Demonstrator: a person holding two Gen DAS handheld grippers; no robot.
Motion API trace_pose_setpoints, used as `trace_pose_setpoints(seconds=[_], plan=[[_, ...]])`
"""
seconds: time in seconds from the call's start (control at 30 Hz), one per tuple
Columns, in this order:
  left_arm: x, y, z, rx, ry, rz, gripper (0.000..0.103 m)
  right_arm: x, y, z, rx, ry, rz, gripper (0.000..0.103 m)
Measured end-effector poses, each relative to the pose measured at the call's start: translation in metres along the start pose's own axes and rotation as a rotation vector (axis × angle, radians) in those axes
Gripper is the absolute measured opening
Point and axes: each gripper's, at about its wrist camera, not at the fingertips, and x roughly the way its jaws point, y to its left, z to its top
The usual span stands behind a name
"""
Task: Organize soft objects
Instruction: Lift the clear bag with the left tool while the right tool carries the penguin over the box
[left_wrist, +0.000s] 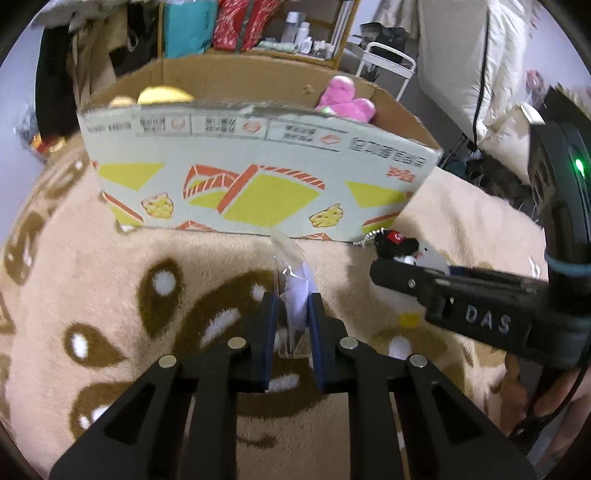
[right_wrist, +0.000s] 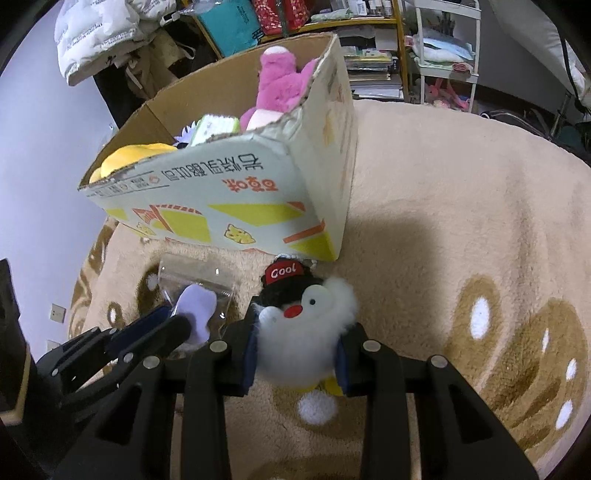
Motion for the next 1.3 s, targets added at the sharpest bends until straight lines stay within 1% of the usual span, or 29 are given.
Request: trace_pose_setpoints(seconds=[0.27,0.37,0.43,0.57,0.67,0.83,1.0,1.1,1.17,1.23,1.3], plan=[[-0.027,-0.004,-0.006,0.008,-0.056,0.051,0.015,-0.022,0.004,-0.006,-0.013,-0.052,0.024,0.035],[-0.045,-0.003,-0.008,0.009,-0.105,0.080,0.016,-0.037,0.007,-0.008,-0.026,-0.092,0.033,0.035],[-0.053,-0.010,-0.005,0.023,-0.141,0.107,0.016,-0.050,0.012,-0.011,-0.034,-0.124,0.042,0.035],[-0.091,-0.019,-0.002,0.058,-0.272,0.156,0.016,-0.078,0.023,-0.014,-0.057,-0.201,0.059,0.035],[-0.117,-0.026,0.007,0.093,-0.370,0.197,0.016,-0.103,0.034,-0.013,-0.100,-0.284,0.055,0.035],[-0.160,-0.028,0.034,0.125,-0.511,0.221,0.016,-0.139,0.059,0.003,-0.175,-0.418,0.073,0.035],[-0.184,-0.024,0.071,0.151,-0.616,0.230,0.016,-0.156,0.076,0.033,-0.234,-0.493,0.057,0.035],[-0.185,-0.020,0.093,0.162,-0.652,0.250,0.016,-0.160,0.081,0.049,-0.243,-0.516,0.054,0.035],[-0.179,-0.017,0.104,0.162,-0.659,0.254,0.016,-0.160,0.082,0.060,-0.255,-0.526,0.052,0.035],[-0.170,-0.012,0.114,0.154,-0.652,0.253,0.016,-0.154,0.084,0.072,-0.269,-0.534,0.047,0.035],[-0.155,-0.005,0.123,0.131,-0.628,0.244,0.016,-0.148,0.085,0.078,-0.279,-0.535,0.041,0.035]])
